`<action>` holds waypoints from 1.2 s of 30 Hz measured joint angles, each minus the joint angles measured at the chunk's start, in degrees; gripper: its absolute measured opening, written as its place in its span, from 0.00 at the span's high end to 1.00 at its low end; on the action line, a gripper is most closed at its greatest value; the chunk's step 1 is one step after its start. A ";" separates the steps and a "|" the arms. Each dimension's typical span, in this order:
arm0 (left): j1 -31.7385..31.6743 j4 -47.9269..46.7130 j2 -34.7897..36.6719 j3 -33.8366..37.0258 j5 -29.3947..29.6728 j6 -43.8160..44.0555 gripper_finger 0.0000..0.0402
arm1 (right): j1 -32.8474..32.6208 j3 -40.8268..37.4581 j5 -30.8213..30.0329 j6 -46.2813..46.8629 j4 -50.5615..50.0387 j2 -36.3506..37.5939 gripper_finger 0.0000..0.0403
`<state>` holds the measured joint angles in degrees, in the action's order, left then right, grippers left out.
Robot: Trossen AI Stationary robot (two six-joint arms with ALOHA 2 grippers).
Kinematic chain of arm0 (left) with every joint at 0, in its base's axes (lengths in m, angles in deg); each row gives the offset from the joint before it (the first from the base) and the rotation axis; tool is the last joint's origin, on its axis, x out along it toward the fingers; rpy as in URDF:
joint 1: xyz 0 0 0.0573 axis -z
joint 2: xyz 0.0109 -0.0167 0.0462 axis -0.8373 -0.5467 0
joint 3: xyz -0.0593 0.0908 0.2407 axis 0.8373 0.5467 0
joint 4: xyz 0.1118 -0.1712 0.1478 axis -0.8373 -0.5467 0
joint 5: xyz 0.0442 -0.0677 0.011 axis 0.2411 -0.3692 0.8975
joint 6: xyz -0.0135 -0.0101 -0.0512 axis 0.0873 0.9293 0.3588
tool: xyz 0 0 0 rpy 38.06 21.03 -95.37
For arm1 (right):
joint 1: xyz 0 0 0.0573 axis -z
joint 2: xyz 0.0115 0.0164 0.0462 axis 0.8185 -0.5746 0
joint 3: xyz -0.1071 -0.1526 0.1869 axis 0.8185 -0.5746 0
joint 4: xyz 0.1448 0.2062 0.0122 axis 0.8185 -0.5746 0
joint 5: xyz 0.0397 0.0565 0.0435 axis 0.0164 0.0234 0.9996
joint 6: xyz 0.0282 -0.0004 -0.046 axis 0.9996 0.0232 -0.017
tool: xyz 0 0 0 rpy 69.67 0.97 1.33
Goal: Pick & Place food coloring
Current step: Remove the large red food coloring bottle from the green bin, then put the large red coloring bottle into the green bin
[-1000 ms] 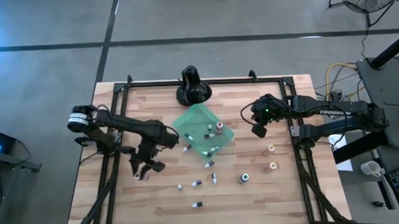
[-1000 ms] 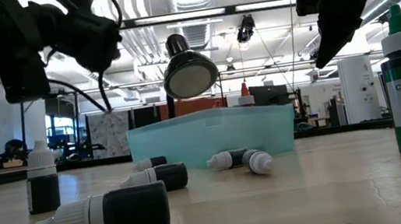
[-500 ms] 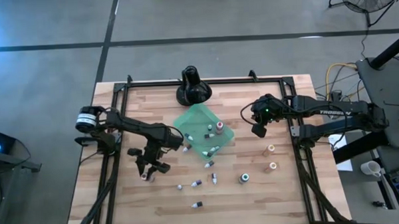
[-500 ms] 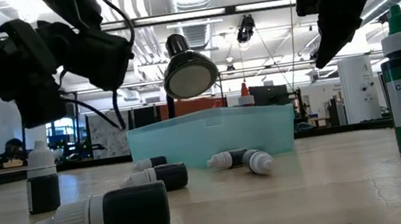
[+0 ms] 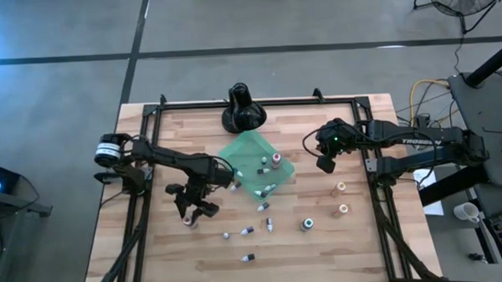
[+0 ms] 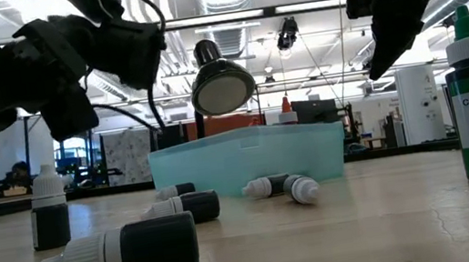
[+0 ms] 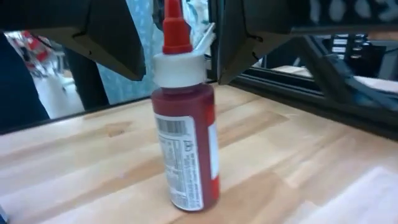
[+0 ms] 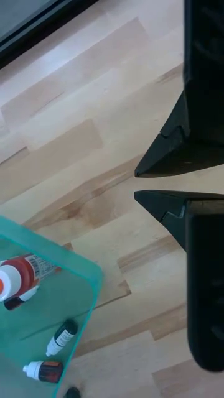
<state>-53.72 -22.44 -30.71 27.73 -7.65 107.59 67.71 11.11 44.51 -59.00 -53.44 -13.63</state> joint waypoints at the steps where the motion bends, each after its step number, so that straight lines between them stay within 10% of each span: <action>1: 0.02 -0.74 0.00 -0.56 1.07 -0.03 0.55 | 0.00 0.00 0.00 0.00 0.01 0.00 0.91; 11: 2.29 -8.03 0.96 -7.87 13.16 -2.67 0.53 | 0.01 -0.44 0.00 -0.02 0.12 0.00 0.91; 26: 27.76 -2.23 11.96 -11.40 44.46 5.49 0.53 | 0.02 -0.44 0.00 -0.44 0.52 0.00 0.91; 36: 28.81 4.88 12.19 -5.97 46.18 7.58 0.53 | 0.00 -0.44 0.00 -0.20 1.79 0.00 0.91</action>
<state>-24.92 -17.56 -18.51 21.76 38.53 115.16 67.71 10.67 44.51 -59.20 -51.65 -13.63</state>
